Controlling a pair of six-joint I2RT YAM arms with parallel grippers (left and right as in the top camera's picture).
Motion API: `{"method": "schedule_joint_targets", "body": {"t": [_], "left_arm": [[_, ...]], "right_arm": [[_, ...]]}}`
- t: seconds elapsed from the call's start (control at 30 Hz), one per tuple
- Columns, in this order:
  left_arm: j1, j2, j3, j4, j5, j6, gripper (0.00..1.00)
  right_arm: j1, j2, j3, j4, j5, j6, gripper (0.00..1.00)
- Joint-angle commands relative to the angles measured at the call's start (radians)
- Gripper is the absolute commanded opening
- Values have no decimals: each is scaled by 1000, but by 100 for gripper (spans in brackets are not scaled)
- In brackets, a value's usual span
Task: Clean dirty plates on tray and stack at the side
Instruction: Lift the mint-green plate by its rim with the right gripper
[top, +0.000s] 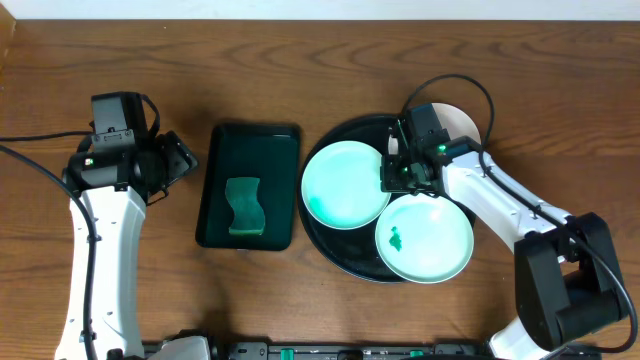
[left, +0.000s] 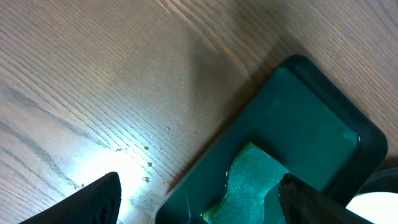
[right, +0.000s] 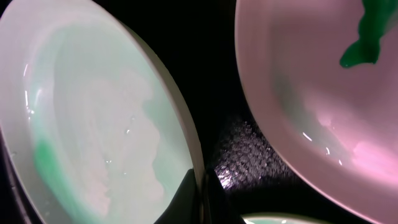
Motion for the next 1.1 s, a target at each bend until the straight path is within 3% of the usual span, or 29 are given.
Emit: {"method": "schedule_joint_targets", "body": {"t": [0.0,0.37,1.07], "left_arm": [[4,-2,17,-4,-9,6,81],[4,-2,17,-4,-9,6,81],[4,-2,17,-4,-9,6,81]], "right_arm": [[5,-31,63,-27,-27,33,1],[5,-31,225,-156,-27,48,1],[58,-30,233,-118,-71,101,1]]}}
